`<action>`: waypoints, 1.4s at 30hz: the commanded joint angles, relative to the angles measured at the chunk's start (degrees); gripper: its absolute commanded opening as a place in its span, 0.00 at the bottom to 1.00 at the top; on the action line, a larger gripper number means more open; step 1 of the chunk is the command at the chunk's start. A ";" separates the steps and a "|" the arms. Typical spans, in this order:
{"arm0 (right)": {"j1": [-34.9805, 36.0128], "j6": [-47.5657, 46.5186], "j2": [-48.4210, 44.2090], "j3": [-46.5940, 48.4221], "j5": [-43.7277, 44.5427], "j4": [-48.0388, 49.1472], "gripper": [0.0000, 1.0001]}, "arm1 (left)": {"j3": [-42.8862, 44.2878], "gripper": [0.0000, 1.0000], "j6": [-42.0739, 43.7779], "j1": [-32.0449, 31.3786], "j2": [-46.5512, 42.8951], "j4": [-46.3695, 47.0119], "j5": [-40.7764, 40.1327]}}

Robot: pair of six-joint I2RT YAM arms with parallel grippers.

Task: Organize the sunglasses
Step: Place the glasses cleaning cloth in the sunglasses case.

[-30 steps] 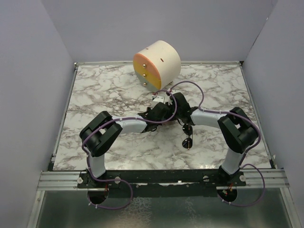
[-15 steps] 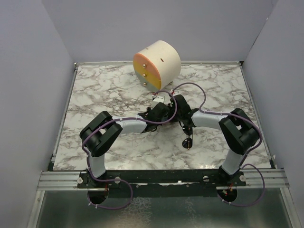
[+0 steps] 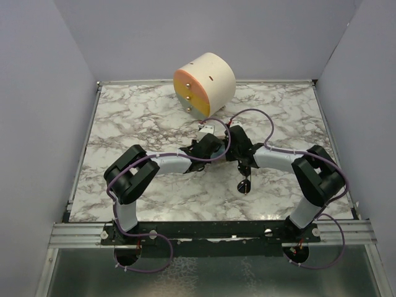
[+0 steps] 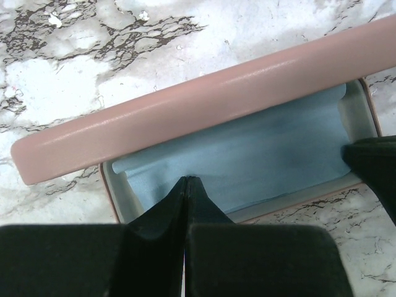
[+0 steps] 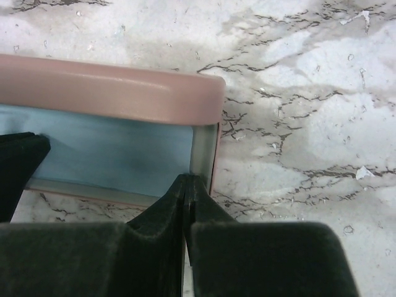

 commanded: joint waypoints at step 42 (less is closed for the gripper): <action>1.41 -2.11 -5.23 -1.89 -4.79 6.48 0.01 | 0.73 0.06 0.72 -2.19 -5.97 -10.43 -7.96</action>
